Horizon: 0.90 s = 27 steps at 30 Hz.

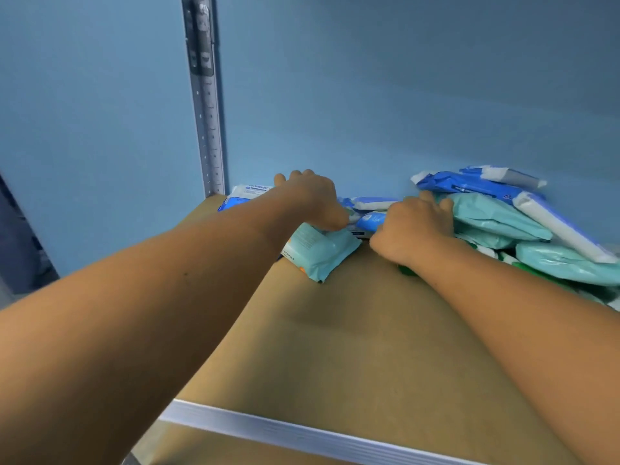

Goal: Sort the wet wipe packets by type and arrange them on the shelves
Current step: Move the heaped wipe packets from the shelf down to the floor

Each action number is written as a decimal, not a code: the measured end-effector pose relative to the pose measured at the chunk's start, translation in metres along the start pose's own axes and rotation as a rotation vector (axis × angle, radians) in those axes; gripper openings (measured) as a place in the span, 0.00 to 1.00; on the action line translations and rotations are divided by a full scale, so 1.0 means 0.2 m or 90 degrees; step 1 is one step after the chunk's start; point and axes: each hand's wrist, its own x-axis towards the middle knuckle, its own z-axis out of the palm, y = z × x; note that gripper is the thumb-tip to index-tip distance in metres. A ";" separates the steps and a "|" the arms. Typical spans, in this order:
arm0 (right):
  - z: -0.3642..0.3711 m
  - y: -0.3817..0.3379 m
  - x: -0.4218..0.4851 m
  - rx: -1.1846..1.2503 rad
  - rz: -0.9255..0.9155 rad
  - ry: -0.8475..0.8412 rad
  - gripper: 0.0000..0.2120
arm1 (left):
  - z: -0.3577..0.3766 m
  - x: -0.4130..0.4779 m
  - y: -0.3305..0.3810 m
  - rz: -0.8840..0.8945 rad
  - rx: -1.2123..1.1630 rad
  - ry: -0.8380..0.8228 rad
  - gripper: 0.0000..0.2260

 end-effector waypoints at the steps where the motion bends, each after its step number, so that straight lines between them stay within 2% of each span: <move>1: -0.01 0.01 -0.02 0.011 -0.010 0.009 0.16 | -0.02 -0.01 0.00 -0.015 -0.011 -0.009 0.11; 2: -0.02 0.02 -0.04 0.019 -0.022 0.018 0.16 | -0.02 -0.03 -0.01 -0.025 -0.017 -0.014 0.11; 6: -0.07 0.06 -0.16 0.018 -0.098 0.048 0.16 | -0.04 -0.14 -0.03 -0.031 -0.019 0.006 0.22; 13: -0.21 0.25 -0.49 0.073 -0.117 0.083 0.17 | -0.10 -0.55 0.01 0.008 -0.117 0.055 0.22; 21: -0.29 0.54 -1.06 0.162 -0.039 0.052 0.22 | -0.11 -1.14 0.22 0.117 -0.293 -0.014 0.23; 24: -0.24 0.60 -1.33 0.246 0.024 0.037 0.23 | -0.01 -1.37 0.33 0.153 -0.273 -0.053 0.24; 27: -0.07 0.63 -1.63 0.355 0.104 0.023 0.22 | 0.23 -1.55 0.42 0.173 -0.249 -0.136 0.24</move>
